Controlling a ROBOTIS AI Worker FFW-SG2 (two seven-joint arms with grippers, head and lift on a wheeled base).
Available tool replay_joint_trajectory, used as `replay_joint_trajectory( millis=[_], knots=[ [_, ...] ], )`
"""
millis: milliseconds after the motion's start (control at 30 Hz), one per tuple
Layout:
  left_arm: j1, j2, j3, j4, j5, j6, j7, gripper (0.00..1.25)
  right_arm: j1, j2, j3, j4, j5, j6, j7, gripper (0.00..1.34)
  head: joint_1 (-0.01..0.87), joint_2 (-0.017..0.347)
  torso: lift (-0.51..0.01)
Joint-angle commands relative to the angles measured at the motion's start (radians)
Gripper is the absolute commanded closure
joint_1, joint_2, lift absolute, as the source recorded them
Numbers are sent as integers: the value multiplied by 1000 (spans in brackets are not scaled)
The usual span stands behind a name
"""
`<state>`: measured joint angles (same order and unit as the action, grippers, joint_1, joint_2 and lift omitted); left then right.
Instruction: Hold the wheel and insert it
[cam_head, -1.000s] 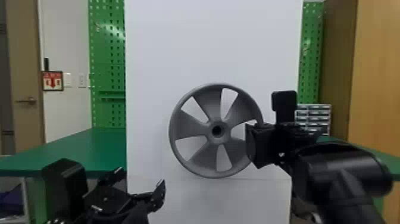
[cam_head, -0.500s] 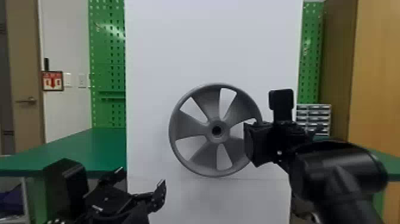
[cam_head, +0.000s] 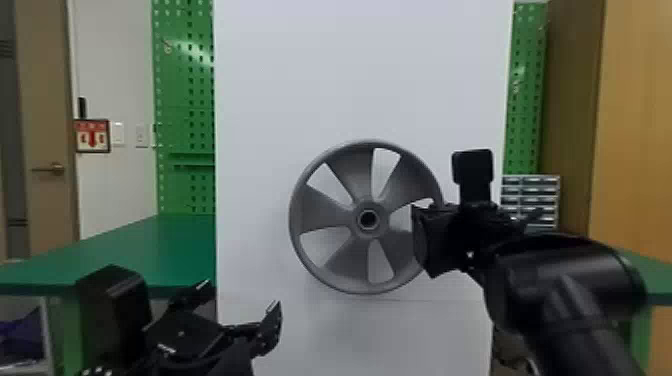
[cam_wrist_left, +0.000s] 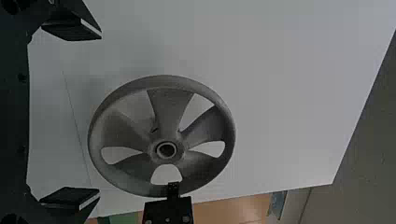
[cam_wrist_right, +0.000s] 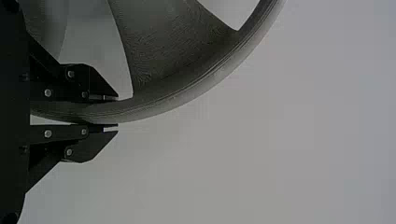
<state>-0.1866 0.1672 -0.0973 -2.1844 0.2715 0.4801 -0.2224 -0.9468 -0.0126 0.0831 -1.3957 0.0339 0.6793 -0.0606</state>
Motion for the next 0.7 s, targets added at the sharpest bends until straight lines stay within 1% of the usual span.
replay_joint_trajectory(
  millis=[0, 200, 667],
  knots=[
    [-2, 2, -1, 0, 0, 0, 0, 101, -9, -1, -9, 24, 6, -9, -12, 1064, 97, 15, -442],
    [-5, 3, -5, 3, 2, 0, 0, 101, -21, -1, -17, 46, 7, -23, -21, 1062, 97, 15, -442],
    [-4, 3, -4, 3, 2, 0, 0, 101, -17, -3, -19, 47, 6, -37, -22, 1062, 97, 15, -442]
  ],
)
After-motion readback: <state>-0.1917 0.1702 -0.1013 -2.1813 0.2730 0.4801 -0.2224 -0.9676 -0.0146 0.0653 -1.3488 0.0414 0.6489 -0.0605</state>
